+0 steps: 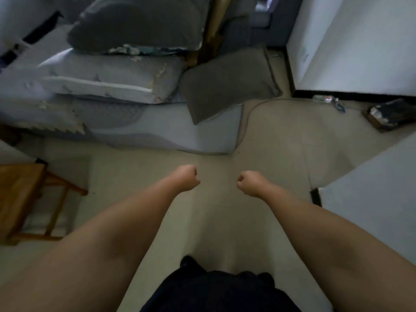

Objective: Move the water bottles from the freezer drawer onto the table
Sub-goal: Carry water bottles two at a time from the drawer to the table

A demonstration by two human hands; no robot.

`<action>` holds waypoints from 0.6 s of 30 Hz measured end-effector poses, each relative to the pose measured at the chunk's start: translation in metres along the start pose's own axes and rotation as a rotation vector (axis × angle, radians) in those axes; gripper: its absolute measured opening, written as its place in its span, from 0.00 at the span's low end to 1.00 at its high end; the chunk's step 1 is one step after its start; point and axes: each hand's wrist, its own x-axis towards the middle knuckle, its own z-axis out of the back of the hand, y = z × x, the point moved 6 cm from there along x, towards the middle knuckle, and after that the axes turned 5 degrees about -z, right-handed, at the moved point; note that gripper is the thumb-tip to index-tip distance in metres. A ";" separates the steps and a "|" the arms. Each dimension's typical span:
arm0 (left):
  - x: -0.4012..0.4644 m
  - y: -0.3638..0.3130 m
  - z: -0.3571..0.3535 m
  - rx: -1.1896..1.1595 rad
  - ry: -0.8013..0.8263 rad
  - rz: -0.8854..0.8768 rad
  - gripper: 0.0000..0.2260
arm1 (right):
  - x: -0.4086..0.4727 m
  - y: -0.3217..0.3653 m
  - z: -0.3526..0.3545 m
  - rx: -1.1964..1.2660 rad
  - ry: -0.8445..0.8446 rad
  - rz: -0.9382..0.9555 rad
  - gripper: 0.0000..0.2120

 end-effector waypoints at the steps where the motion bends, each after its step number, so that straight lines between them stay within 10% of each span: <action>1: -0.003 0.025 0.009 -0.012 -0.018 0.033 0.16 | 0.005 0.023 -0.004 -0.015 0.011 0.013 0.14; 18: -0.186 0.372 0.016 -0.512 -0.261 0.729 0.12 | 0.020 0.405 -0.151 -0.631 0.275 0.669 0.17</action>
